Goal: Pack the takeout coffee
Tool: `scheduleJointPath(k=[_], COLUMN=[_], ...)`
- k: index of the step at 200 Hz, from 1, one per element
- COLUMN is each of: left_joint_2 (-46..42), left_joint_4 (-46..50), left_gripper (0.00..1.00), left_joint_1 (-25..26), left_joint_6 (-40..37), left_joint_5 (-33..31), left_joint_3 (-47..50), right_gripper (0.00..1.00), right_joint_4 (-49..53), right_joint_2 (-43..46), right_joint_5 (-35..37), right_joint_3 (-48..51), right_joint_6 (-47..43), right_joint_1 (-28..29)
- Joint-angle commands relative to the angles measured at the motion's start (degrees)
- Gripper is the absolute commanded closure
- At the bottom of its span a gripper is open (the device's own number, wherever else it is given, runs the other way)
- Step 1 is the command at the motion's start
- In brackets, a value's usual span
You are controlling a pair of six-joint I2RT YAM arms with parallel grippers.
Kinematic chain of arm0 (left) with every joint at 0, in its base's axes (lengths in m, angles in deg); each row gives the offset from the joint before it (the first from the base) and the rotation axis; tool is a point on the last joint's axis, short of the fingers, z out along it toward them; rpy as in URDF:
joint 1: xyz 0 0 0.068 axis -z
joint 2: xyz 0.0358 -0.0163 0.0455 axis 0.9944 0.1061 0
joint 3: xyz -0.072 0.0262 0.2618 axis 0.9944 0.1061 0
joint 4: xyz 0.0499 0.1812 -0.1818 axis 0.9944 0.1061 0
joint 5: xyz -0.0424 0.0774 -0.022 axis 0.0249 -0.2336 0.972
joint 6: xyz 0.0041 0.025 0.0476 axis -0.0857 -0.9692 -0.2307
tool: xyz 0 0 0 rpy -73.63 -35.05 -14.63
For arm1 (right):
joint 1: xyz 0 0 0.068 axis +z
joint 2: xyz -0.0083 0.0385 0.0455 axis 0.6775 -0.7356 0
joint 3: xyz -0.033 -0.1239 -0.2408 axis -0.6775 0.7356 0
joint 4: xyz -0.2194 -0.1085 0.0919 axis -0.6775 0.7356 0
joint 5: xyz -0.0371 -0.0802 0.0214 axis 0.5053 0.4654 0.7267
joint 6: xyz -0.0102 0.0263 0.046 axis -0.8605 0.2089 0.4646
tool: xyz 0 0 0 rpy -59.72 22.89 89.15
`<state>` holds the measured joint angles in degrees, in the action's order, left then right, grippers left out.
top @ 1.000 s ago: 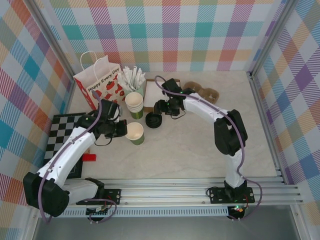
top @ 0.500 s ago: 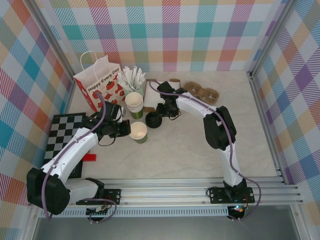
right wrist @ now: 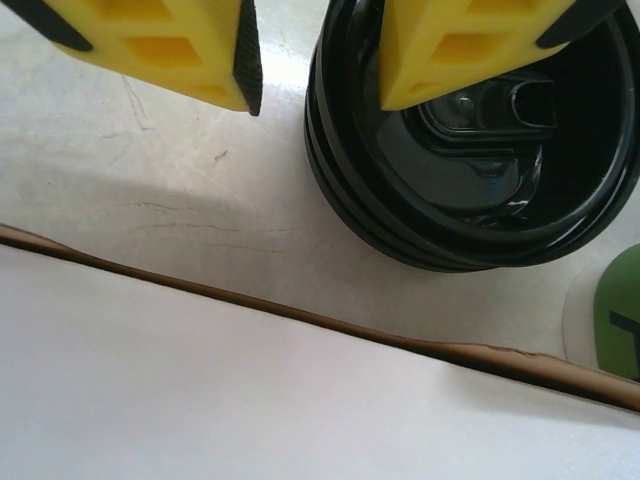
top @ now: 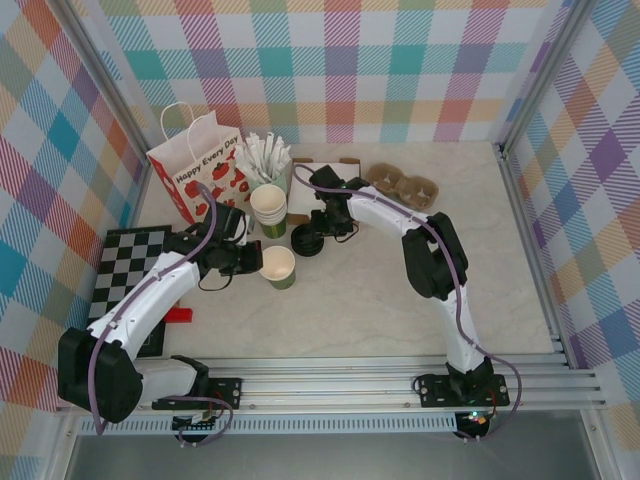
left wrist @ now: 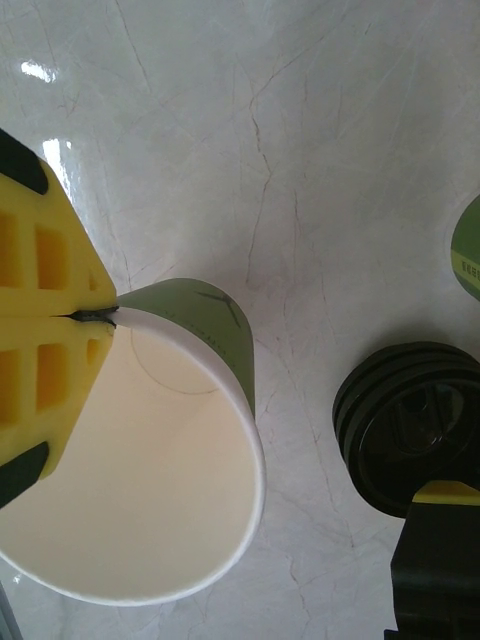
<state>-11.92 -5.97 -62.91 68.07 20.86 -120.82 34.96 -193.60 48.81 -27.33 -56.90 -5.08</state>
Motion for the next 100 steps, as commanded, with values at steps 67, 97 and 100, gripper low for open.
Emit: scheduleJointPath(k=[67,97,100], left_joint_2=[0.81,1.25,1.38], left_joint_4=[-1.27,-0.78,-0.77], left_gripper=[1.0,1.0,1.0], left_joint_1=[0.54,0.96,1.02], left_joint_6=[-1.0,-1.24,-1.2], left_joint_5=[2.03,2.01,1.94], left_joint_3=[0.39,-0.04,-0.12], right_gripper=[0.75,0.8,0.81], right_joint_4=[1.8,2.3,2.37], right_joint_2=[-2.16,-1.44,-1.32], right_joint_5=[0.79,2.38,2.65], right_joint_3=[-3.36,-3.5,-3.57], right_joint_6=[-1.0,-1.33,-1.42], right_joint_1=[0.75,0.85,0.87])
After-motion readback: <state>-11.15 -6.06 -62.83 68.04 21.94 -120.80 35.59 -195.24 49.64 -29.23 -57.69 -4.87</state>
